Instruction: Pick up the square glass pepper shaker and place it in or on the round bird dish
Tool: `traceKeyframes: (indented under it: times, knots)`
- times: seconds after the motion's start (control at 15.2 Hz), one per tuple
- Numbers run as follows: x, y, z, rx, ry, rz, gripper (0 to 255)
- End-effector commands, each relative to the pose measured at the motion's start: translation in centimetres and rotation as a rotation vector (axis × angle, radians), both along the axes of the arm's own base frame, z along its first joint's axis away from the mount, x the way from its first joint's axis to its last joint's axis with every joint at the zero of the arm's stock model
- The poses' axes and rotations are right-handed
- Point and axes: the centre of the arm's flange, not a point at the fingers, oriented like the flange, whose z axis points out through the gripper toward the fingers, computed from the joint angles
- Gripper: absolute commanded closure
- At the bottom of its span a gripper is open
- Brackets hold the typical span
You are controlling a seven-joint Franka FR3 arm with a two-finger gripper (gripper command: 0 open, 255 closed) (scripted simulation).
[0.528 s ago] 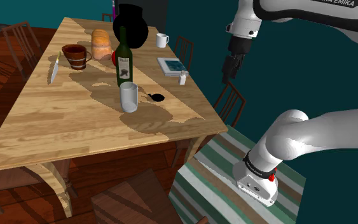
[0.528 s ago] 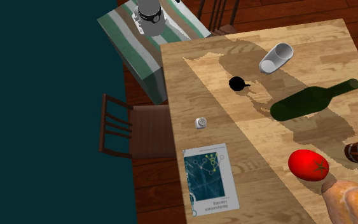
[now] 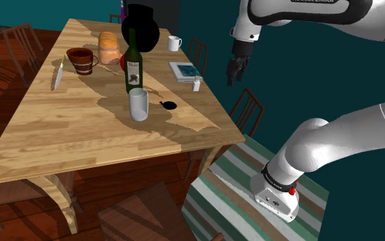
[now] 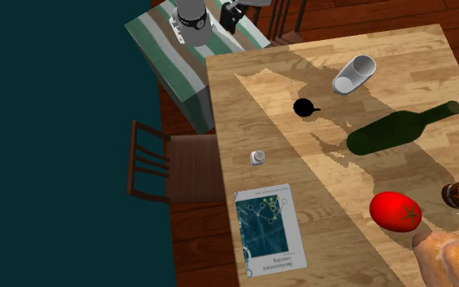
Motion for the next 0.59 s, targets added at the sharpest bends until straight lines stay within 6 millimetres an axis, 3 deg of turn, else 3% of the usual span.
traceKeyframes:
  times: [0.0,0.53]
  knots:
    - [2.6,-1.0,-1.0,-0.007,0.004,0.004,0]
    - [11.7,-5.0,-4.8,-0.032,0.021,0.019,0]
